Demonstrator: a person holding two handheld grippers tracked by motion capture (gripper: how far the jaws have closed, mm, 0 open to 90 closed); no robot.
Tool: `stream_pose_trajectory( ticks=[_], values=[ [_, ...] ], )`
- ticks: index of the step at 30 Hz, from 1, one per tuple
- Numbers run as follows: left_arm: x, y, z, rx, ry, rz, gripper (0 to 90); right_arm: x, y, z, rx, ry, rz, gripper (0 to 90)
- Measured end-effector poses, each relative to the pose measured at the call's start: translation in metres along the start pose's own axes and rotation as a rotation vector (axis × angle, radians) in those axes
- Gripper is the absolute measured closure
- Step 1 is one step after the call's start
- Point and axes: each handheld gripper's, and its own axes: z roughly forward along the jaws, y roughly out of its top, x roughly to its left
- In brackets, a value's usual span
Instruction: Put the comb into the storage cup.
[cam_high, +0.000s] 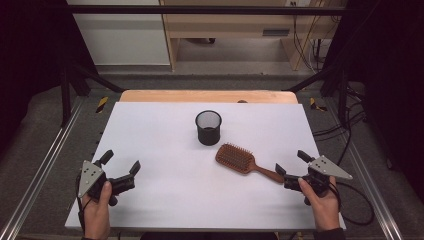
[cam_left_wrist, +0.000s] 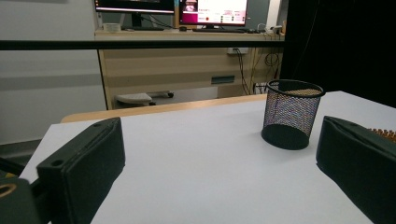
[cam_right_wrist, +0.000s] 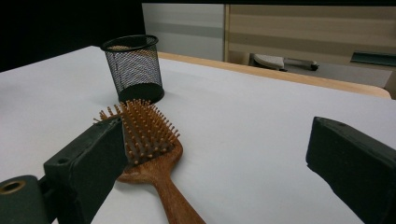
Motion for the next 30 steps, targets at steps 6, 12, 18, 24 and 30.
stream_pose_trajectory(
  ticks=[6,12,18,24,30],
  values=[
    [0.0,0.0,0.0,0.001,0.001,0.001,1.3,0.0,0.0,0.0,0.007,-0.005,-0.001,5.5],
    [0.0,0.0,-0.001,0.002,-0.002,0.004,1.3,0.0,0.002,-0.002,0.022,-0.027,0.0,6.0],
    [-0.002,-0.001,-0.001,0.009,-0.006,0.01,1.3,0.001,0.008,-0.005,0.028,-0.023,0.014,7.2],
    [-0.006,-0.003,-0.002,0.018,-0.018,0.022,1.3,0.002,0.035,-0.007,0.045,0.008,0.026,9.6],
    [-0.007,-0.003,-0.004,0.017,-0.028,0.027,1.3,0.01,0.069,0.004,0.135,0.037,-0.092,8.5]
  ],
)
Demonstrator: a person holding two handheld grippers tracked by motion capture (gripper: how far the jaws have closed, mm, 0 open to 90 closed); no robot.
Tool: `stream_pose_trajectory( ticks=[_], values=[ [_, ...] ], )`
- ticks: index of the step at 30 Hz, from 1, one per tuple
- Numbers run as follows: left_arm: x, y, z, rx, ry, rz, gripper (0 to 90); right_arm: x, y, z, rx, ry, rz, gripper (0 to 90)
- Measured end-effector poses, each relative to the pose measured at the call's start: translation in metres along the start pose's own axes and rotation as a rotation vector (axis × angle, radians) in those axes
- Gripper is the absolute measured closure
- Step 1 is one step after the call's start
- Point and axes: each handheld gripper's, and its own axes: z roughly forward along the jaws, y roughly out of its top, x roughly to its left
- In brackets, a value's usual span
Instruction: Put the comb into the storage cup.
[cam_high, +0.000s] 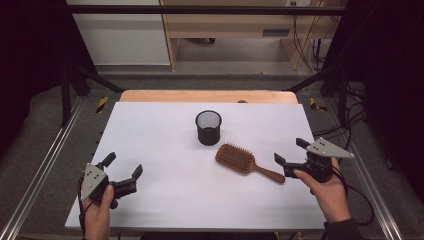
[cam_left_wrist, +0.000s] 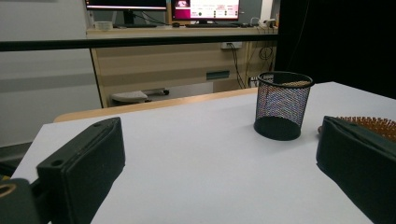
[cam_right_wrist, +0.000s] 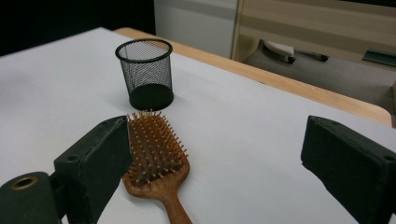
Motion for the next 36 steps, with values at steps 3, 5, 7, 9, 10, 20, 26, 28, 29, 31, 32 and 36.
stream_pose_trajectory(
  ticks=[3,5,7,9,10,20,26,28,29,31,32,36],
  values=[
    [0.0,0.0,0.0,0.003,-0.004,0.003,1.3,0.001,0.012,0.008,0.062,0.013,-0.053,8.0],
    [0.0,0.0,0.0,0.004,-0.004,0.005,1.3,0.002,0.017,0.014,0.092,0.003,-0.091,8.1],
    [-0.001,-0.001,0.0,0.006,-0.005,0.007,1.3,0.004,0.02,0.02,0.119,0.011,-0.105,8.4],
    [-0.001,-0.001,0.0,0.007,-0.006,0.008,1.3,0.005,0.021,0.025,0.14,0.018,-0.119,8.6],
    [-0.001,-0.001,0.0,0.007,-0.006,0.01,1.3,0.006,0.021,0.028,0.151,0.021,-0.124,8.9],
    [-0.002,-0.001,0.001,0.009,-0.008,0.008,1.3,0.009,0.013,0.049,0.275,0.033,-0.152,11.6],
    [-0.002,-0.001,0.001,0.009,-0.007,0.009,1.3,0.009,0.002,0.06,0.342,0.031,-0.153,17.6],
    [-0.002,-0.001,0.0,0.01,-0.008,0.009,1.3,0.009,-0.001,0.063,0.36,0.039,-0.15,24.4],
    [-0.002,-0.001,0.001,0.011,-0.008,0.01,1.3,0.009,-0.002,0.065,0.368,0.038,-0.154,26.7],
    [-0.002,-0.001,0.001,0.011,-0.008,0.011,1.3,0.007,-0.005,0.069,0.39,0.036,-0.154,37.6],
    [-0.002,-0.001,0.0,0.011,-0.008,0.011,1.3,0.007,-0.007,0.071,0.401,0.036,-0.155,41.0],
    [-0.002,-0.001,0.0,0.011,-0.008,0.011,1.3,0.005,-0.013,0.078,0.435,0.041,-0.155,56.1]
  ],
)
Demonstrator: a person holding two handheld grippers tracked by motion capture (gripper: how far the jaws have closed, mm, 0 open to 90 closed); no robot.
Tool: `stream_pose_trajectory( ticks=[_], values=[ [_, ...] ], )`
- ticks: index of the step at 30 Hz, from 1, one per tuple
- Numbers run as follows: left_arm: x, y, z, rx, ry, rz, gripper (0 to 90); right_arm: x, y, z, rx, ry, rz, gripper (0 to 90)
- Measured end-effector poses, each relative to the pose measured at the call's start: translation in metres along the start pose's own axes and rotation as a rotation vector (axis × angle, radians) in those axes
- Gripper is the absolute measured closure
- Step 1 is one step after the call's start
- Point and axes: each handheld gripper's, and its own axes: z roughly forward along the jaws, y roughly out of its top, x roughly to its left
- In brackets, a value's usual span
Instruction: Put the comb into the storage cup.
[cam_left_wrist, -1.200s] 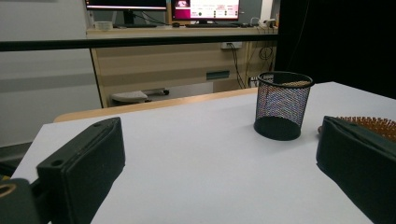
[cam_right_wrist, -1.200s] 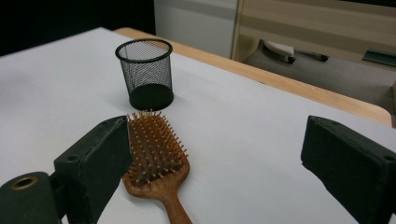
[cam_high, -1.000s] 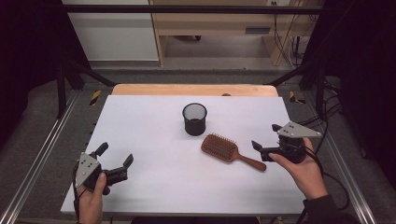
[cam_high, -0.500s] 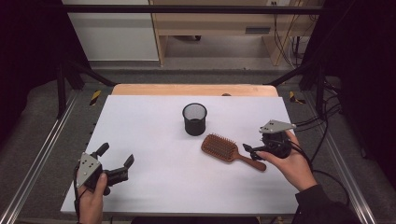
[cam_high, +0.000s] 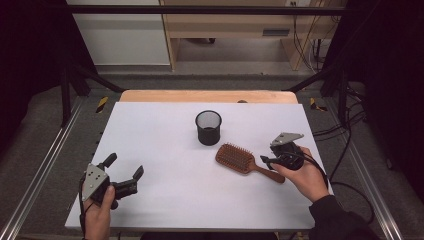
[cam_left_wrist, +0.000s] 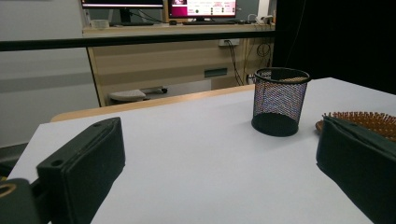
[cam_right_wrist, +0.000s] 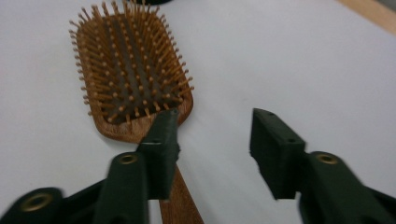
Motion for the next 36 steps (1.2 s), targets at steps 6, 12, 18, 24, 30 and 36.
stream_pose_trajectory(
  ticks=[6,12,18,24,30,36],
  values=[
    [0.0,0.0,0.0,0.0,-0.001,0.002,1.3,-0.001,-0.01,0.025,0.086,0.034,0.028,79.2],
    [0.0,0.0,0.0,0.001,-0.002,0.003,1.4,0.0,-0.015,0.037,0.143,0.068,0.048,90.0],
    [0.0,0.0,0.0,0.001,-0.004,0.004,1.4,0.002,-0.016,0.039,0.165,0.084,0.048,90.0],
    [0.0,0.0,0.0,0.004,-0.002,0.007,1.4,0.012,-0.017,0.037,0.19,0.115,0.052,90.0],
    [0.0,0.0,0.0,0.004,-0.002,0.008,1.4,0.022,-0.019,0.036,0.213,0.142,0.074,90.0],
    [-0.001,0.0,0.0,0.004,-0.002,0.006,1.4,0.023,-0.018,0.034,0.213,0.146,0.089,90.0]
  ],
)
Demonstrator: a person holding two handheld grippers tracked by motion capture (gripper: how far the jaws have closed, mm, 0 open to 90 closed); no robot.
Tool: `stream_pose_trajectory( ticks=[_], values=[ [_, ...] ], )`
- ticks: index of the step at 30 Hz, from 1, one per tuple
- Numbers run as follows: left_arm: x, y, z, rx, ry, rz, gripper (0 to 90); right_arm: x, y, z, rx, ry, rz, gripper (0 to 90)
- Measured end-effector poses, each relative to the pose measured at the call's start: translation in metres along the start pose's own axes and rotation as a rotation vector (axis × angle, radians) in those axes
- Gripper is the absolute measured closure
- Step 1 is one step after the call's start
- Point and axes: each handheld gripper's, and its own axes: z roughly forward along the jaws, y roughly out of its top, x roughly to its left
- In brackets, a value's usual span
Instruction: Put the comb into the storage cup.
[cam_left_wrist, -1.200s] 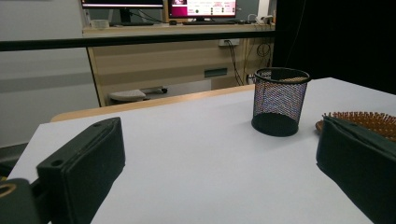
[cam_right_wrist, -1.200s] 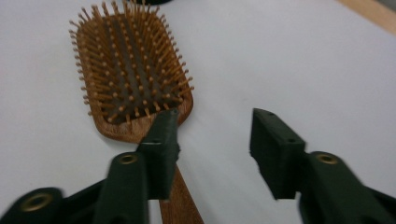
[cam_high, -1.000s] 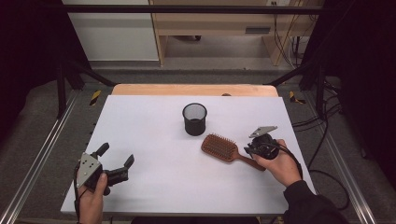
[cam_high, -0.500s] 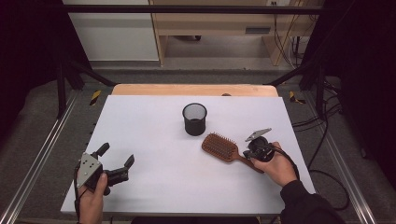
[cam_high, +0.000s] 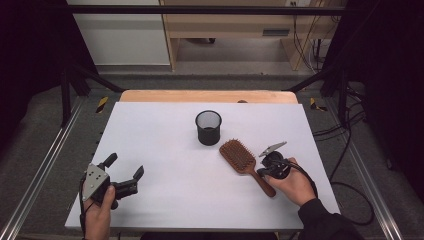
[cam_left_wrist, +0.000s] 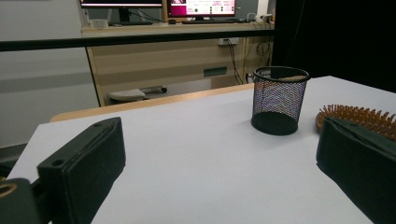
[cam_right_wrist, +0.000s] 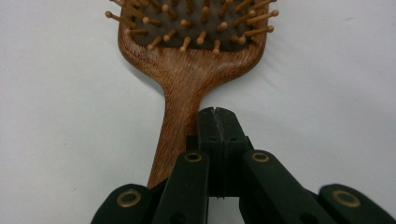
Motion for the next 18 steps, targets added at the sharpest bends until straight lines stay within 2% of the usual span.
stream_pose_trajectory(
  ticks=[4,6,9,11,13,15,16,17,18],
  values=[
    [0.0,0.0,0.0,0.0,0.0,0.0,1.4,-0.001,0.001,-0.011,-0.053,-0.006,0.03,86.5],
    [0.0,0.0,0.0,0.0,0.0,0.0,1.4,0.003,0.003,-0.017,-0.086,-0.01,0.034,78.7],
    [0.0,0.0,0.0,-0.002,-0.003,0.0,1.4,0.009,0.007,-0.026,-0.13,-0.022,0.024,58.3],
    [0.0,0.0,0.0,-0.002,-0.002,-0.001,1.4,0.012,0.009,-0.029,-0.14,-0.026,0.025,49.0],
    [0.0,0.0,0.0,-0.002,-0.001,-0.002,1.4,0.015,0.012,-0.028,-0.125,-0.023,0.026,35.9],
    [0.0,0.0,-0.001,-0.002,-0.002,-0.002,1.4,0.017,0.013,-0.027,-0.108,-0.023,0.026,33.6],
    [0.0,0.0,-0.001,-0.003,-0.002,-0.002,1.4,0.018,0.014,-0.026,-0.103,-0.032,0.021,31.1],
    [0.0,0.0,-0.001,-0.004,-0.002,0.0,1.4,0.02,0.015,-0.022,-0.096,-0.039,0.011,23.3],
    [0.0,0.0,-0.001,-0.004,-0.002,0.0,1.4,0.02,0.015,-0.022,-0.096,-0.039,0.011,23.3]
  ],
)
